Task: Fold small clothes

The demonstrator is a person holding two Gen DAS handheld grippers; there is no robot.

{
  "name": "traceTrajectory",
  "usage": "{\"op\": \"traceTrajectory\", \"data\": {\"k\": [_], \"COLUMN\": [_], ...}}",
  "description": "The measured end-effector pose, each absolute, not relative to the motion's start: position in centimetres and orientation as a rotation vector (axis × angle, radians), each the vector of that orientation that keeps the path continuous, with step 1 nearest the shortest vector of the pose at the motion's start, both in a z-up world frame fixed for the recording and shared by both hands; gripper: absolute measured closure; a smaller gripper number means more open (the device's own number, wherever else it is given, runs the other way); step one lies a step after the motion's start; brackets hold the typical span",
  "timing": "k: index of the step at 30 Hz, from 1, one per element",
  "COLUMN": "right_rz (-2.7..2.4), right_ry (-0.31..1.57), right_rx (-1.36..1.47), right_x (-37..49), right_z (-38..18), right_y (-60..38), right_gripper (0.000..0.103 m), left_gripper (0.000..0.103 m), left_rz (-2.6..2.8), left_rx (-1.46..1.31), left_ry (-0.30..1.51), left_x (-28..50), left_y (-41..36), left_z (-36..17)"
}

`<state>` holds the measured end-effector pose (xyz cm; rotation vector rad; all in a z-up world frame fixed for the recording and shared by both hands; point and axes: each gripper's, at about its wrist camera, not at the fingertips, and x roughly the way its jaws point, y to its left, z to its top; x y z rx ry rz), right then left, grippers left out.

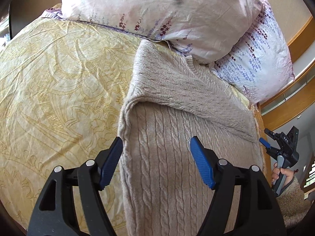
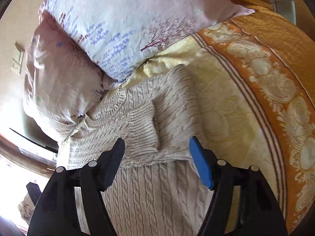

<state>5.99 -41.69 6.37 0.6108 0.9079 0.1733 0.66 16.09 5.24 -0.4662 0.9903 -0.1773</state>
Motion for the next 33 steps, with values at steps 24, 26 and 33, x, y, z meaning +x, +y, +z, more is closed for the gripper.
{"op": "traceTrajectory", "data": {"k": [24,26,33], "right_rz": [0.624,0.638,0.470], "right_ry": [1.125,1.144,1.168], "right_rx": [0.868,0.832,0.514], "right_x": [-1.6,-2.3,-4.2], "right_z": [1.0,1.2,2.9], "right_y": [-43.1,-42.4,-41.4], "right_gripper": [0.042,0.043,0.073], "left_gripper": [0.040,0.044,0.056], "left_rz": [-0.453,-0.486,-0.501], "left_rx": [-0.776,-0.776,-0.669], "left_ry": [1.100,1.122,1.182], "left_x": [-2.6,-3.2,-5.3], "left_y": [17.8,17.2,15.3], "left_z": [1.1,0.9,1.1]}}
